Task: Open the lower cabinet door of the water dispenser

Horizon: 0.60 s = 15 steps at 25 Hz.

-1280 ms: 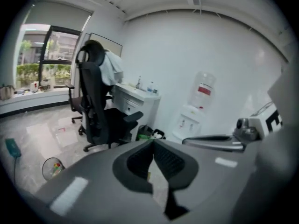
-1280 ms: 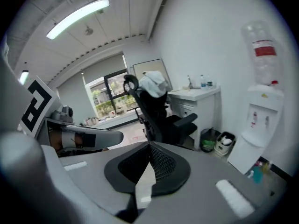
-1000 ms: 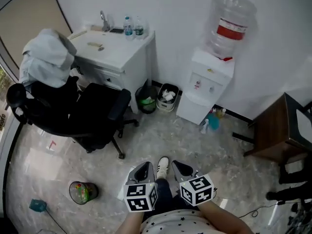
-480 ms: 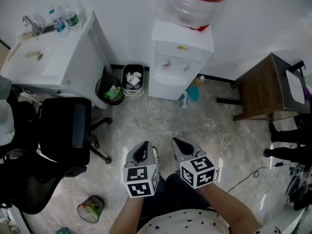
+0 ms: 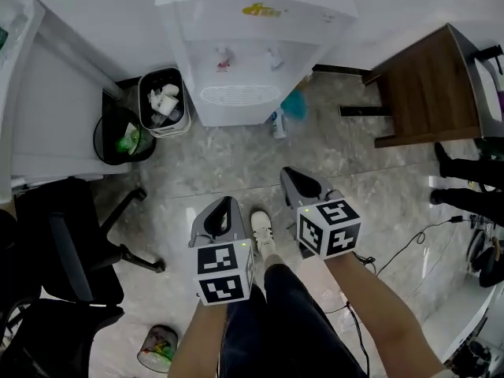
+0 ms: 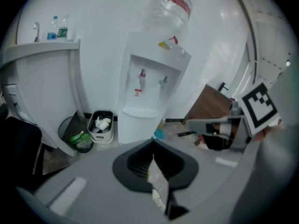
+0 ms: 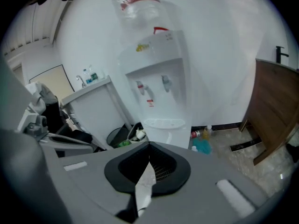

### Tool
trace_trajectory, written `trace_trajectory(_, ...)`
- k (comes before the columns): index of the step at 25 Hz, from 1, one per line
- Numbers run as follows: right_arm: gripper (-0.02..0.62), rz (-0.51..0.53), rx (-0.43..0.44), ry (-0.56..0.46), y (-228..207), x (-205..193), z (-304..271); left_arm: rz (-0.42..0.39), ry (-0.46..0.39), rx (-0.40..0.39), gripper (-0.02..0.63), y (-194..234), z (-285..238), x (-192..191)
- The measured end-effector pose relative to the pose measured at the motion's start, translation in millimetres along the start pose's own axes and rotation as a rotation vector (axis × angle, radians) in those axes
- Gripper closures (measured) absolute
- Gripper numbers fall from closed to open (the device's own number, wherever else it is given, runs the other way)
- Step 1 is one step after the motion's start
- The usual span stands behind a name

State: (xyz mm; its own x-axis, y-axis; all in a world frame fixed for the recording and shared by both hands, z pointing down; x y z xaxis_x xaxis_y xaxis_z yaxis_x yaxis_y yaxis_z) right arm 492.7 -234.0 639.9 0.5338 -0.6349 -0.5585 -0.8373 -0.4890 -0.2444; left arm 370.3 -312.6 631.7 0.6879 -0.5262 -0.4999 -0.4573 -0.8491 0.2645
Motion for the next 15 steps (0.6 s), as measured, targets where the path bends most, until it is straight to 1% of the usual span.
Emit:
trace_trajectory(2,0.596,-0.014,-0.026,0.008,-34,-6,-43,-0.023,0.032,-0.003,0.598,3,-43,-7)
trace_trajectory(3,0.542,-0.007,-0.039,0.017,-51,-10,-65,-0.027,0.049,-0.001,0.600,5,-64,-10)
trace_trajectory(4,0.517,0.009,-0.055,0.023,-69,-13,-86,-0.022,0.068,0.002,0.600,7,-85,-14)
trace_trajectory(7,0.513,0.054,-0.090,0.006,-117,-18,-139,0.032,0.116,0.000,0.600,12,-142,-28)
trace_trajectory(8,0.498,0.060,-0.086,0.000,-130,-17,-156,0.051,0.120,-0.001,0.600,14,-158,-30)
trace_trajectory(10,0.422,0.087,-0.063,0.007,-151,-12,-187,0.079,0.113,0.000,0.600,20,-187,-31)
trace_trajectory(12,0.353,0.144,-0.045,0.028,-166,-5,-215,0.094,0.095,0.007,0.598,27,-211,-30)
trace_trajectory(14,0.306,0.183,-0.034,0.043,-178,3,-239,0.107,0.078,0.009,0.598,33,-228,-27)
trace_trajectory(15,0.293,0.191,-0.029,0.044,-183,7,-249,0.113,0.071,0.005,0.600,34,-234,-26)
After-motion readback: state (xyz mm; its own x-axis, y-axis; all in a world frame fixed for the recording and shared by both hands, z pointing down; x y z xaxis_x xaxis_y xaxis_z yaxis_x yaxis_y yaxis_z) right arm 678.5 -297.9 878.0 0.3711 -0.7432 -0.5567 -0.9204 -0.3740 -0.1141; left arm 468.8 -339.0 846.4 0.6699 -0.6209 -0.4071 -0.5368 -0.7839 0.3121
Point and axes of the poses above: the fingertips, and each gripper's own axes: z backward along the fingers, y to its left, x out of its top, the point moved 3 cm from there along z, backward along the fingers, and after that the axes turned 9 degrees about y, right-handed, at the moved point
